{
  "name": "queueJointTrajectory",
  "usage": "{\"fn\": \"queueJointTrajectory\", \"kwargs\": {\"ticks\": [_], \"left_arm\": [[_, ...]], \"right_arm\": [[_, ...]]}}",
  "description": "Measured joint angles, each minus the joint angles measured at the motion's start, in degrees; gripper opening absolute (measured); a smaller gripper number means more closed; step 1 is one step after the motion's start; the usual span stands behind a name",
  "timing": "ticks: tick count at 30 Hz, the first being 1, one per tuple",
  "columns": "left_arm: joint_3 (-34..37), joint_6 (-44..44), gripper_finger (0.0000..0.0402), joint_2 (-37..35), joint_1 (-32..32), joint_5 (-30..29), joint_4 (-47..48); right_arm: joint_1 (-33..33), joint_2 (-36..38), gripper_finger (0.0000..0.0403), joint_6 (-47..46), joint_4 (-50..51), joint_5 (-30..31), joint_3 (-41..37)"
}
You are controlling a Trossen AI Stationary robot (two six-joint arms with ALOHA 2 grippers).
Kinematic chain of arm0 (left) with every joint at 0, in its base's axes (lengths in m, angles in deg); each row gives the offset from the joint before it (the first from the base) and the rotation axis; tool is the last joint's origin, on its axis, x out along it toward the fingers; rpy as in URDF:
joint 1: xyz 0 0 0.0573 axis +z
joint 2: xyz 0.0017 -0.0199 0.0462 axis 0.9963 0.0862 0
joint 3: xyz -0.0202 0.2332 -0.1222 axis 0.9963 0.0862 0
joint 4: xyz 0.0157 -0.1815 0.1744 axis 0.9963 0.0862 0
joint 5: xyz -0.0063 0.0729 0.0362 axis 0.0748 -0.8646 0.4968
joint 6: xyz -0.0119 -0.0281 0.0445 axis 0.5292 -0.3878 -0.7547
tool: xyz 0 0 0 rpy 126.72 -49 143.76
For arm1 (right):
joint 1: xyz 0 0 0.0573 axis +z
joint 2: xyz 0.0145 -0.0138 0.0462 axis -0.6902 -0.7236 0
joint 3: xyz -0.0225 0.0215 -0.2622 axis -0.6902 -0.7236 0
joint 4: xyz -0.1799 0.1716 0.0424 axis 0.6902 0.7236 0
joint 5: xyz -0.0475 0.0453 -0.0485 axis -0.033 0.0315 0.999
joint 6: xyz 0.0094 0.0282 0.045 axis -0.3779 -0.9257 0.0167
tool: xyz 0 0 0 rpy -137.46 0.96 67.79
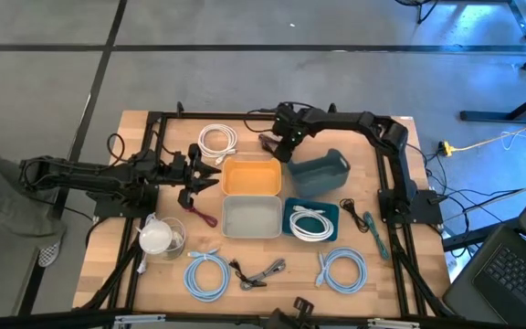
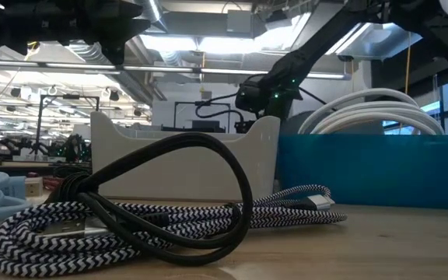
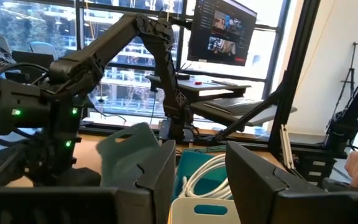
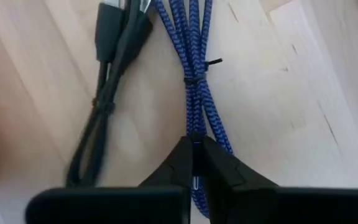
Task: Pick & Place USB Port
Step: Put the patterned purple USB cable into the green bin
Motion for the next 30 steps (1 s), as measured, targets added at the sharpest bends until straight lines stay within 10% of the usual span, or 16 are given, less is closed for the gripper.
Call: {"fn": "queueJointTrajectory", "kwargs": {"ticks": [19, 30], "left_arm": [[0.0, 0.0, 0.0132, 0.0, 0.0, 1.0, 0.0], [0.0, -0.5, 0.0132, -6.6, 0.0, 3.6, 7.2]], "right_arm": [[7.0, 0.3, 0.0011, 4.6, 40.2, 5.7, 27.6], [15.1, 18.4, 0.0011, -0.1, 49.7, 11.8, 12.3]]}}
